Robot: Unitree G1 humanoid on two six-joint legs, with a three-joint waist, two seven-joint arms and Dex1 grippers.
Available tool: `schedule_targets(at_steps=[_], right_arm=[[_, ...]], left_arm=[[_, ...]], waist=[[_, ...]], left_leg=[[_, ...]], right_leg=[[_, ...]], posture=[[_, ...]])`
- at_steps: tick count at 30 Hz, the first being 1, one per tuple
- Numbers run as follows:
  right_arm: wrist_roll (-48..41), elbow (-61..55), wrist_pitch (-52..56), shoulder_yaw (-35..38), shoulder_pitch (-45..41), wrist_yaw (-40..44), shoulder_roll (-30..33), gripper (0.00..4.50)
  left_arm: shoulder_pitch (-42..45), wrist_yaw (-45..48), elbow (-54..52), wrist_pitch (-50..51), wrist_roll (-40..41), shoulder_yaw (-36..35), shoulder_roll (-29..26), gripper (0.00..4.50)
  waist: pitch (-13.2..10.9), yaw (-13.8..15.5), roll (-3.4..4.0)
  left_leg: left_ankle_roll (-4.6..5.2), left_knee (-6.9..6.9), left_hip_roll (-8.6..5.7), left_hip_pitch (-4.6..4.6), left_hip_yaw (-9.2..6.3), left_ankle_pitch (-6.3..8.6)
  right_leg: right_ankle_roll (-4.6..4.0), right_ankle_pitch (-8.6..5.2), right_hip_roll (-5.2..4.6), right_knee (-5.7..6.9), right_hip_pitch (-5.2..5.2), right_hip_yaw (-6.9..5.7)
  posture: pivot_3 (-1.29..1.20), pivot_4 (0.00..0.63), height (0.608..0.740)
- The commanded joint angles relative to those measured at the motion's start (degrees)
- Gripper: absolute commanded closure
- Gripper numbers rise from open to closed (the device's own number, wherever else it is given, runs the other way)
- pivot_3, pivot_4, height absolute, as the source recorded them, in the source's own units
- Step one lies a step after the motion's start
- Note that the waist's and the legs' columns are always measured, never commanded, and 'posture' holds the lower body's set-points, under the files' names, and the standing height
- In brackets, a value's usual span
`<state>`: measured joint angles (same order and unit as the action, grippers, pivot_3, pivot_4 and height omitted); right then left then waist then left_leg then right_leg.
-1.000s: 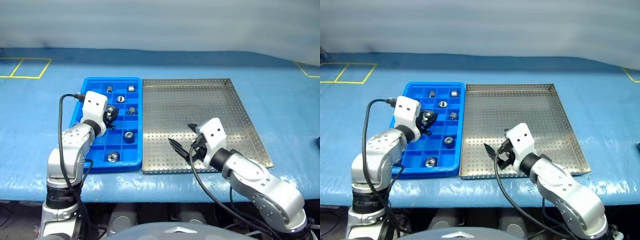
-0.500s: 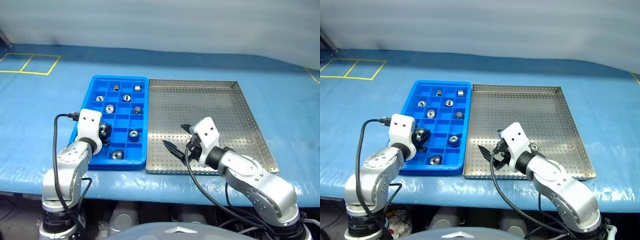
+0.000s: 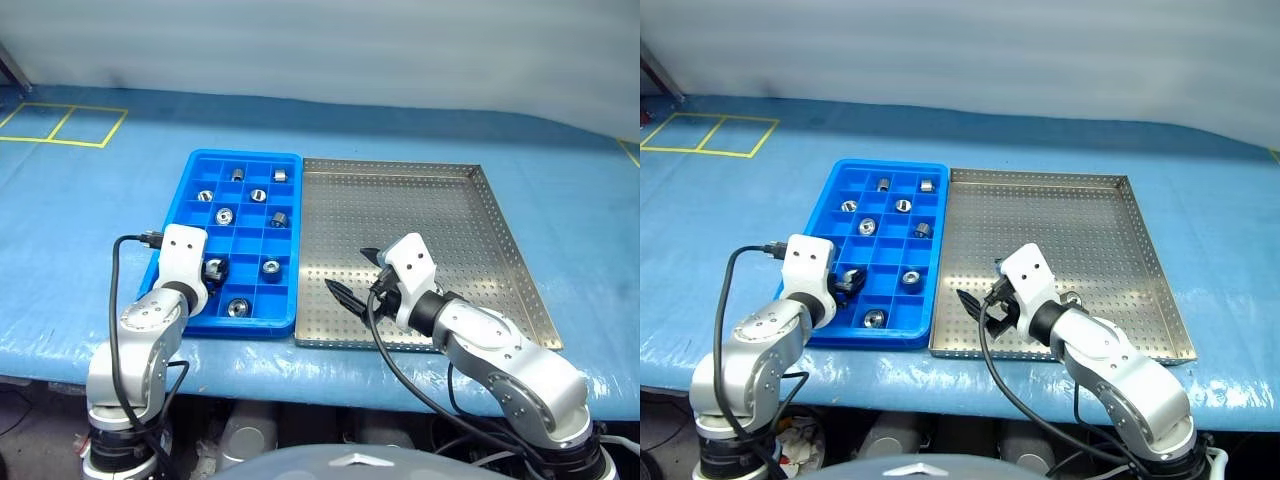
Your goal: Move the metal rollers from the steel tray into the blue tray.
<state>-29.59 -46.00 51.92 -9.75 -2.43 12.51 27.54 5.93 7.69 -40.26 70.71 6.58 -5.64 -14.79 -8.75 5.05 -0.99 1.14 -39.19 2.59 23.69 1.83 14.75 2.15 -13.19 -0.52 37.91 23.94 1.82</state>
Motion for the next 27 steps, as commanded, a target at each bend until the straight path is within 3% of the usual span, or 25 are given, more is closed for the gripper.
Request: schedule_targets(at_steps=[1, 7, 14, 21, 27], right_arm=[[0.27, -3.29, 0.19, 1.91, 1.01, -0.69, -0.21, 0.0], [1.21, -7.32, 1.21, 6.43, 5.73, -3.95, -0.5, 0.0], [3.12, -13.79, 0.84, 12.23, 15.75, -9.77, -3.44, 0.0], [3.11, -14.0, -8.41, 10.61, 25.97, -17.07, -4.55, 0.0], [3.22, -14.0, -17.19, 8.17, 34.82, -22.84, -1.93, 0.0]], left_arm=[[3.52, 0.98, 0.42, -4.81, 0.78, 0.64, -0.04, 0.04], [10.53, 6.09, 6.53, -15.01, 4.21, 2.82, 0.68, 0.04], [16.7, 16.05, 16.16, -22.6, 7.41, 10.94, 0.18, 0.04], [24.37, 22.55, 27.44, -26.08, 7.55, 20.02, 3.15, 0.04], [27.11, 24.14, 35.95, -31.35, 3.63, 27.38, 5.59, 0.04]], waist=[[0.0, -0.11, 0.0], [0.0, -0.8, 0.0], [0.01, -3.55, 0.0], [0.03, -7.17, 0.03], [0.05, -9.89, 0.06]], left_leg=[[0.0, 0.0, 0.0, 0.01, -0.01, 0.0], [0.01, 0.02, -0.02, 0.03, -0.02, 0.0], [0.05, 0.04, -0.08, 0.04, 0.03, 0.03], [0.06, 0.02, -0.11, -0.06, 0.18, 0.03], [0.08, 0.06, -0.11, -0.11, 0.31, 0.04]], right_leg=[[0.0, 0.0, -0.01, -0.01, 0.0, -0.01], [-0.02, -0.01, -0.04, -0.08, -0.02, -0.03], [-0.03, -0.02, -0.02, -0.11, -0.01, -0.02], [0.01, -0.02, 0.06, -0.06, -0.03, 0.14], [0.06, -0.01, 0.11, -0.06, 0.01, 0.36]], posture=[[0.2, 0.15, 0.74], [0.08, 0.15, 0.74], [-0.08, 0.15, 0.74], [-0.16, 0.15, 0.74], [-0.26, 0.15, 0.74]])
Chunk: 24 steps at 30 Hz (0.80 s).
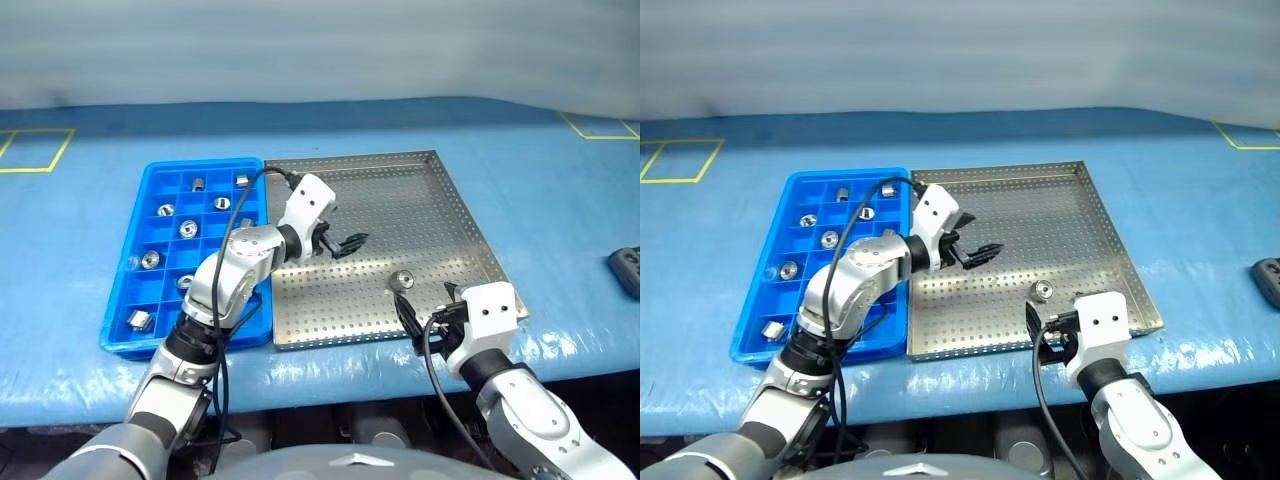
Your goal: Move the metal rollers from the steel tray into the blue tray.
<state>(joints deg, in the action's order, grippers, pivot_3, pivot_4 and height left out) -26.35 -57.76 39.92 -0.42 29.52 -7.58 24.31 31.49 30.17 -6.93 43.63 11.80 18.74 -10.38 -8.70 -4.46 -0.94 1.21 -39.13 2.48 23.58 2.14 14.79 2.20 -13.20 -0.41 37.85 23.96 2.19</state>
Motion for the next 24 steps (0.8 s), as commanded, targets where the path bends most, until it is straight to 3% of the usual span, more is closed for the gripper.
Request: schedule_targets(at_steps=[1, 12, 24], right_arm=[[-0.09, -2.24, -6.38, -1.6, 3.91, -3.63, 1.88, 0.0], [-1.42, -2.24, -11.79, -5.02, 6.79, -11.55, 5.86, 0.0], [-4.46, -2.24, -10.84, -5.8, 4.85, -15.12, 8.65, 0.0]], left_arm=[[1.79, 2.28, 3.75, -5.42, -2.1, 4.03, 1.41, 0.04], [3.38, 5.19, 16.05, -16.22, -7.77, 10.2, 6.12, 0.04], [4.29, 3.82, 29.63, -24.84, -12.49, 11.16, 12.87, 0.04]], waist=[[0.0, -0.76, 0.0], [0.01, -3.62, -0.01], [0.02, -5.22, -0.03]], left_leg=[[0.0, 0.01, 0.0, -0.01, 0.01, 0.0], [0.05, 0.0, 0.02, 0.02, 0.29, 0.02], [0.17, 0.0, -0.01, 0.11, 0.58, 0.06]], right_leg=[[0.0, 0.0, 0.01, 0.0, 0.01, 0.02], [0.13, 0.07, -0.01, 0.01, 0.16, 0.34], [0.28, 0.16, 0.0, 0.02, 0.37, 0.62]], posture=[[-0.26, 0.15, 0.74], [-0.31, 0.15, 0.74], [-0.3, 0.15, 0.74]])
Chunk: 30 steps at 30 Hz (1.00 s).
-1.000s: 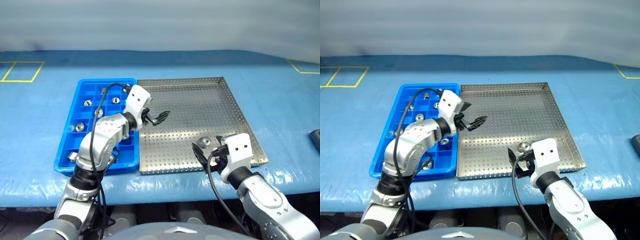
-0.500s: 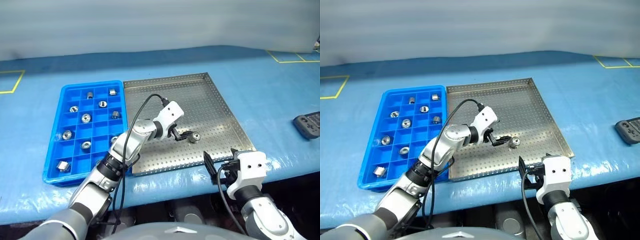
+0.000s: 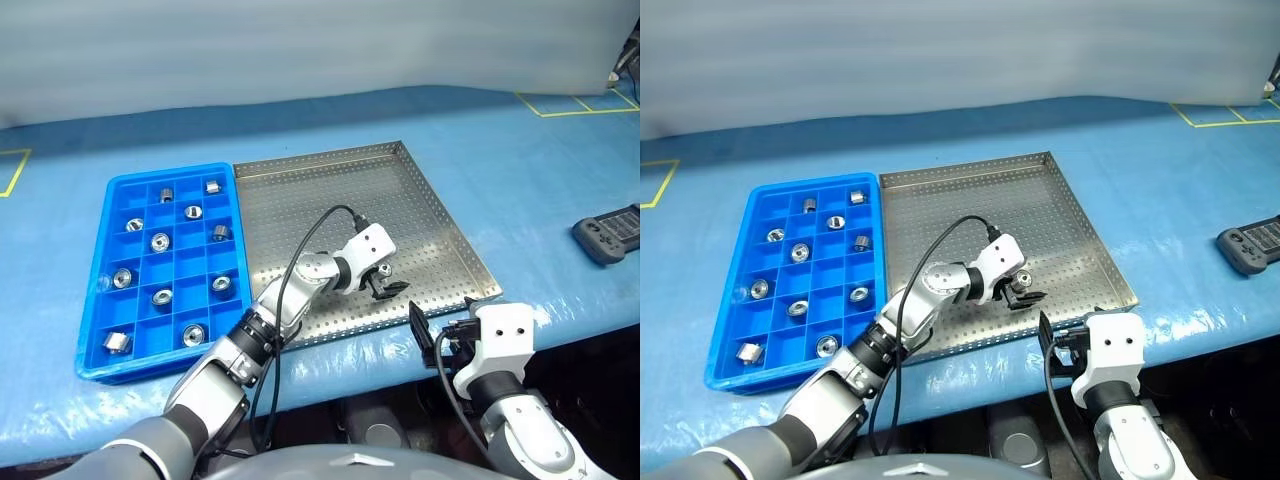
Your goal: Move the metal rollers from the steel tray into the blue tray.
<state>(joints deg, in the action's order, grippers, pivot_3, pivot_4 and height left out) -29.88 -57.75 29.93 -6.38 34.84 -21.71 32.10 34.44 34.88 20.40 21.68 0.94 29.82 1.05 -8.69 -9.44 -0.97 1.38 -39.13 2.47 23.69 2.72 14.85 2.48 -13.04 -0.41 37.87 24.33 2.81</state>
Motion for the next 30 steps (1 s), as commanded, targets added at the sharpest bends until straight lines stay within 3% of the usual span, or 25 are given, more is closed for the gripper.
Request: schedule_targets(at_steps=[1, 5, 8, 11, 17, 22, 30], right_arm=[[-1.15, -2.25, -0.88, 0.18, -0.53, -1.12, 1.1, 0.0], [-2.13, -2.25, -0.74, 0.49, -1.03, -1.99, 2.06, 0.0], [-2.84, -2.25, -0.64, 0.33, -1.66, -2.46, 2.38, 0.0], [-3.39, -2.25, -0.13, 0.02, -2.51, -2.8, 2.51, 0.0], [-4.53, -2.25, 1.36, -0.09, -4.88, -2.73, 2.56, 0.0], [-5.57, -2.25, 3.58, -0.46, -8.87, -1.79, 2.85, 0.0], [-7.43, -2.13, 12.16, -0.05, -18.39, 3.37, 1.43, 0.0]], left_arm=[[1.41, -1.06, 3.15, -3.29, -2.03, -0.05, 1.73, 0.04], [1.88, -2.51, 6.83, -4.36, -3.99, -0.66, 2.34, 0.91], [2.09, -3.48, 9.37, -6.1, -5.24, -0.87, 2.51, 2.01], [1.64, -3.87, 10.08, -6.11, -5.65, -1.44, 2.72, 2.8], [-0.02, -2.67, 5.52, -3.8, -3.23, -3.99, 3.22, 2.78], [-1.57, -0.97, -7.51, 4.11, 1.61, -8.29, 2.86, 2.78], [-2.48, -5.98, -24.89, 13.02, 3.42, -17.44, -3.46, 2.78]], waist=[[0.0, -0.42, 0.0], [0.0, -1.05, 0.0], [0.01, -1.17, -0.03], [0.02, -1.19, -0.03], [0.02, -1.18, -0.03], [0.02, -0.91, -0.03], [0.02, 0.79, -0.03]], left_leg=[[0.0, 0.0, -0.01, 0.0, 0.02, 0.0], [0.02, 0.0, -0.01, 0.01, 0.03, 0.01], [0.03, 0.0, 0.0, 0.0, 0.02, 0.01], [0.05, 0.0, 0.01, 0.0, 0.06, 0.01], [0.09, 0.0, 0.03, -0.01, 0.1, 0.01], [0.11, 0.0, 0.09, 0.04, 0.16, -0.01], [0.2, 0.0, 0.04, -0.06, 0.24, -0.06]], right_leg=[[0.01, 0.0, 0.0, 0.0, 0.01, 0.02], [0.02, 0.01, 0.01, -0.01, 0.02, 0.04], [0.03, 0.02, 0.01, 0.0, 0.01, 0.04], [0.08, 0.05, -0.02, -0.01, 0.01, 0.08], [0.15, 0.08, -0.04, -0.02, 0.01, 0.13], [0.22, 0.13, -0.04, 0.0, 0.09, 0.2], [0.32, 0.2, -0.01, 0.07, 0.08, 0.33]], posture=[[-0.3, 0.15, 0.74], [-0.3, 0.15, 0.74], [-0.3, 0.15, 0.74], [-0.29, 0.15, 0.74], [-0.26, 0.15, 0.74], [-0.23, 0.15, 0.74], [-0.11, 0.15, 0.74]])
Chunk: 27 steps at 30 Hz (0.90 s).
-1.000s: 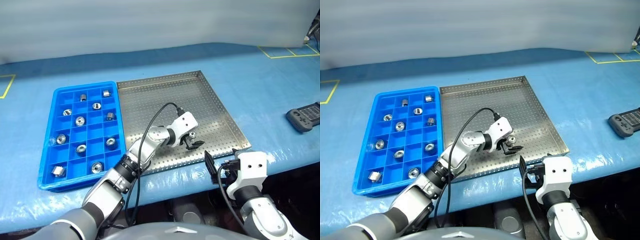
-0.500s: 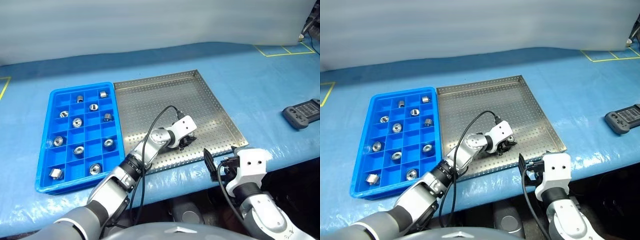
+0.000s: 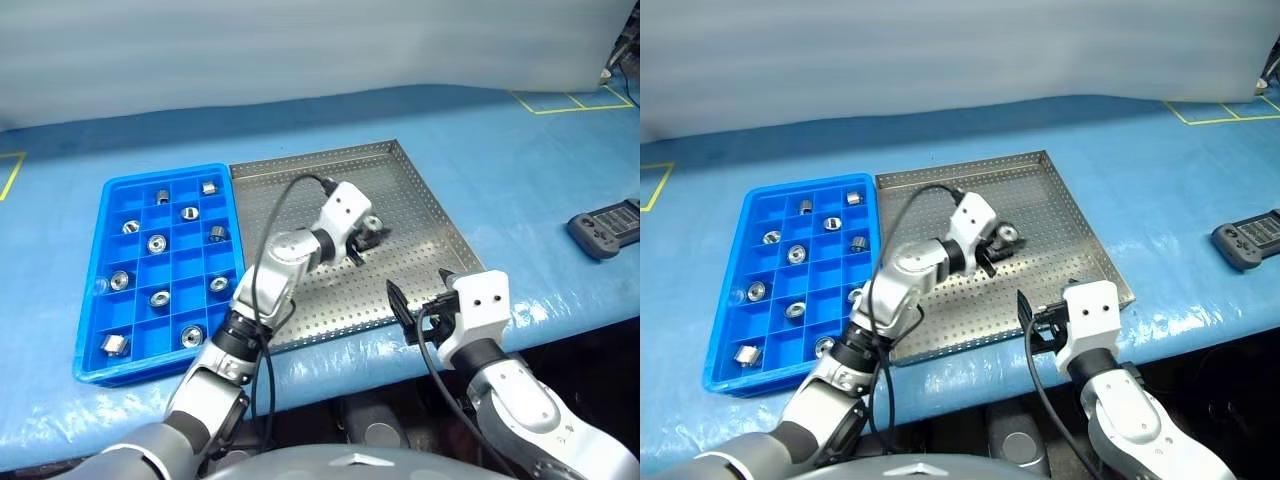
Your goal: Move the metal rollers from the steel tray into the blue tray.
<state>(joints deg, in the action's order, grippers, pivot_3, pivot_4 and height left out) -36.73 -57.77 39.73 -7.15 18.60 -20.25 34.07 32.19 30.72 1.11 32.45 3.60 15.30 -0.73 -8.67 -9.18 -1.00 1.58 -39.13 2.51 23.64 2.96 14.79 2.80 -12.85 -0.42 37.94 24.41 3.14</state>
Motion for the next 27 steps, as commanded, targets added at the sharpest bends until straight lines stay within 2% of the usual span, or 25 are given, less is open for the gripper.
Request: schedule_targets(at_steps=[1, 10, 15, 23, 27], right_arm=[[-0.72, -1.62, 3.26, 0.63, -3.76, 3.0, -0.69, 0.0], [-0.51, 1.98, 7.63, -0.32, -11.76, 9.85, -4.51, 0.0], [0.49, 2.75, 9.06, -0.52, -13.23, 12.36, -5.96, 0.0], [1.79, 2.56, 10.91, 0.87, -12.99, 14.17, -7.44, 0.0], [2.45, 2.02, 11.61, 1.41, -12.16, 14.63, -8.13, 0.0]], left_arm=[[-0.84, -2.86, -7.92, 3.7, 0.89, -4.84, -2.96, 2.78], [-7.91, -11.75, -20.69, 12.28, -1.01, -13.73, -10.15, 2.78], [-11.84, -14.24, -22.86, 14.31, -1.66, -14.65, -12.8, 2.78], [-17.0, -16.25, -24.55, 16.43, -2.45, -13.42, -15.08, 2.78], [-17.41, -20.01, -23.92, 16.68, -3.15, -14.74, -13.64, 2.78]], waist=[[0.0, 0.94, 0.0], [-0.01, 6.53, -0.04], [-0.01, 8.42, -0.06], [0.02, 8.66, -0.14], [0.03, 8.67, -0.15]], left_leg=[[0.01, 0.0, 0.0, -0.01, 0.01, 0.0], [0.04, 0.03, 0.06, 0.12, 0.04, 0.01], [0.12, 0.0, 0.03, 0.13, 0.08, 0.06], [0.13, -0.03, 0.05, 0.13, 0.09, 0.05], [0.15, -0.03, 0.06, 0.12, 0.09, 0.03]], right_leg=[[0.0, 0.0, 0.01, 0.01, 0.0, 0.01], [0.28, 0.17, -0.07, -0.08, 0.12, 0.0], [0.25, 0.18, -0.16, -0.13, 0.1, 0.02], [0.18, 0.15, -0.17, -0.11, 0.09, 0.01], [0.15, 0.13, -0.15, -0.09, 0.09, 0.0]], posture=[[-0.09, 0.15, 0.74], [0.0, 0.15, 0.74], [0.04, 0.15, 0.74], [0.05, 0.15, 0.74], [0.04, 0.15, 0.74]])
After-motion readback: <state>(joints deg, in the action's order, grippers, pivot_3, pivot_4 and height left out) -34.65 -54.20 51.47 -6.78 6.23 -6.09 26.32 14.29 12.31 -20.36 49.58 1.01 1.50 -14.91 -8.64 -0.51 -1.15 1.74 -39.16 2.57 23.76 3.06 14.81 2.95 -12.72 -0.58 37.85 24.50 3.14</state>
